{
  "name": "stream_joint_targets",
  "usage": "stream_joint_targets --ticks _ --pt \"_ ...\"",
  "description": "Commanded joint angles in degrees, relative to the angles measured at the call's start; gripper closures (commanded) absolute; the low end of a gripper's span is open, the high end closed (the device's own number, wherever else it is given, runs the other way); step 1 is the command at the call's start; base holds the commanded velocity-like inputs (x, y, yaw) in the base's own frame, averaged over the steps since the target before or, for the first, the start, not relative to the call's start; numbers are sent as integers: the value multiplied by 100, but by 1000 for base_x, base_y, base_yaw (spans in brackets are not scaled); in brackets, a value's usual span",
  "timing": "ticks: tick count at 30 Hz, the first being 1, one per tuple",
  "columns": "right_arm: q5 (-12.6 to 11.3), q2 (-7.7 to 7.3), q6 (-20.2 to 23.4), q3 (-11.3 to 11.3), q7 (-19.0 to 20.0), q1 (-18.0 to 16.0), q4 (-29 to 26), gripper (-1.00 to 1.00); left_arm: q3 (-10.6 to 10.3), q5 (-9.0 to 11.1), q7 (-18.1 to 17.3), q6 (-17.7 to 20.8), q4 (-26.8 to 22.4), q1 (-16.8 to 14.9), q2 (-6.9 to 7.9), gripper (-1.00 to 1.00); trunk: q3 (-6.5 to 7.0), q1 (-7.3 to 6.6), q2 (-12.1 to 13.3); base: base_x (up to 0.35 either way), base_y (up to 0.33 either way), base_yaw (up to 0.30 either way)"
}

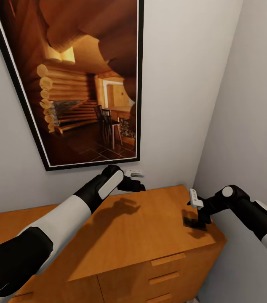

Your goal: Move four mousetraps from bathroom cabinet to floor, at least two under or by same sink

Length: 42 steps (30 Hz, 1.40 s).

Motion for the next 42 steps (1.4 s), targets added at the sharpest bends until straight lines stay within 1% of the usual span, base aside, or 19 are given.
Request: stream_joint_targets --ticks 1,13,42 --pt "-9 -5 60 14 14 -6 -8 -100 -16 61 55 8 -5 -7 2 -100 -9 1 -7 0 0 0" --pt "-39 -12 53 14 22 -6 75 -100 -16 65 63 0 3 -7 2 -100 -9 1 -7 0 0 0" --pt "-31 -13 61 13 23 -6 71 -100 -9 74 61 5 21 -7 2 -100 -9 1 -7 0 0 0"
